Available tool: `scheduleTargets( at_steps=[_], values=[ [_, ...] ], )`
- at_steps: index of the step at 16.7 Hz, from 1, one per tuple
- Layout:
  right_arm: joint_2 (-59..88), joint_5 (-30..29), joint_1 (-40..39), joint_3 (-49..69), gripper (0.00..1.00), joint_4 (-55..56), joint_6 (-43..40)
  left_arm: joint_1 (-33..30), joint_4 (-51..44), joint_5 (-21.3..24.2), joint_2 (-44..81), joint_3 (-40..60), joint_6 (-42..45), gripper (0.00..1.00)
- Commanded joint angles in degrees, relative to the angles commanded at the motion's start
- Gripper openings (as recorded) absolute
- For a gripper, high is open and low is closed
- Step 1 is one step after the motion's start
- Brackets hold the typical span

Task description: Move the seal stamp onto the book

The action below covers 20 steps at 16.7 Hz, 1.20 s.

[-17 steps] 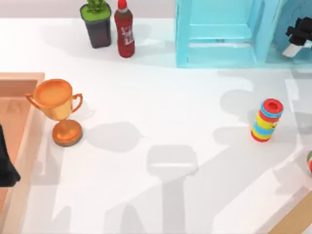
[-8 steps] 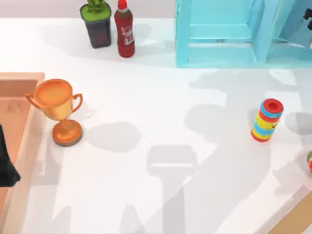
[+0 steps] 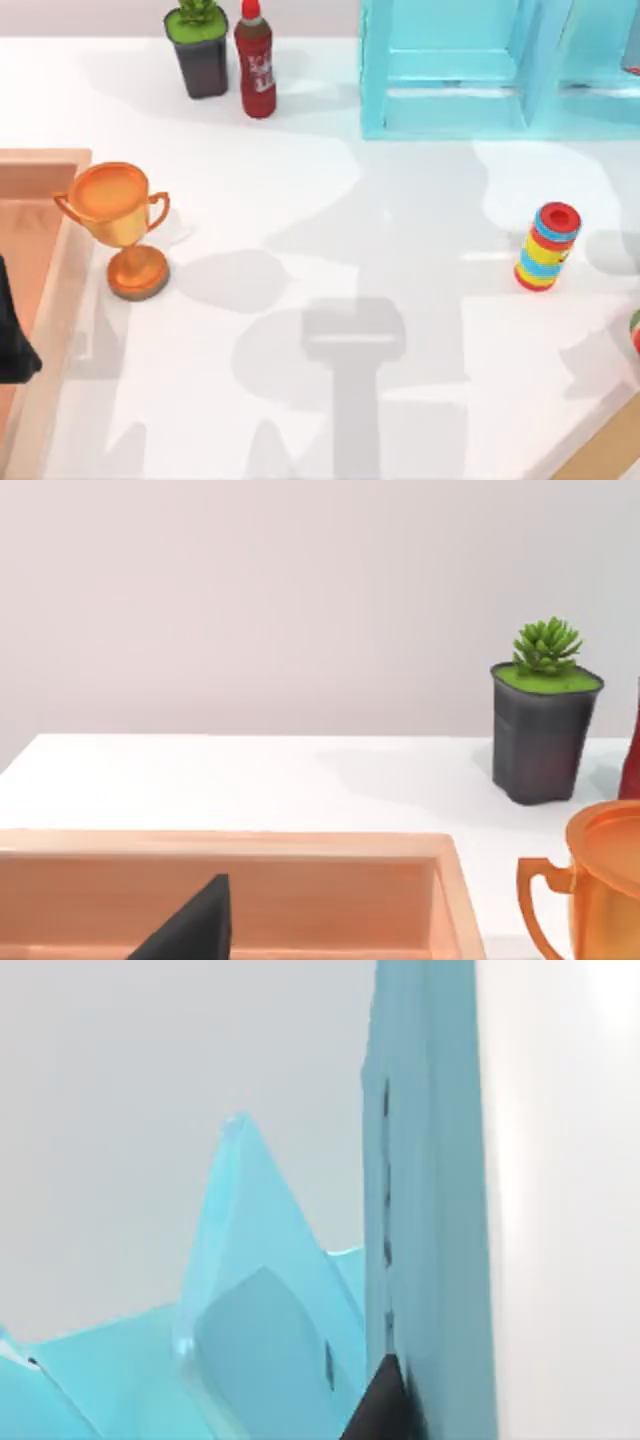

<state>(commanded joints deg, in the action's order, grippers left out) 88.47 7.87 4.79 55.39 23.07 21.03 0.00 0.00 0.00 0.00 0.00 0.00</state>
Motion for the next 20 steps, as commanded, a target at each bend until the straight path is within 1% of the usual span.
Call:
scheduleTargets(
  at_steps=[3,6,8,14,17,20],
  values=[
    [-11.14,0.40,0.13,-4.31,0.00,-7.50,-0.14,0.00,0.00,0.00,0.00,0.00,0.00,1.00],
    [-18.38,0.78,0.49,-7.88,0.00,-12.20,-0.28,0.00,0.00,0.00,0.00,0.00,0.00,1.00],
    [-20.49,0.79,0.83,-9.03,0.00,-13.51,-0.33,0.00,0.00,0.00,0.00,0.00,0.00,1.00],
    [-20.30,0.69,0.53,-9.19,0.00,-13.54,-0.33,0.00,0.00,0.00,0.00,0.00,0.00,1.00],
    [-18.58,-2.75,-3.12,-8.34,0.00,-12.13,-3.97,0.00,0.00,0.00,0.00,0.00,0.00,1.00],
    [-14.37,-10.37,-11.93,-6.56,0.00,-9.20,-13.00,0.00,0.00,0.00,0.00,0.00,0.00,1.00]
  ],
)
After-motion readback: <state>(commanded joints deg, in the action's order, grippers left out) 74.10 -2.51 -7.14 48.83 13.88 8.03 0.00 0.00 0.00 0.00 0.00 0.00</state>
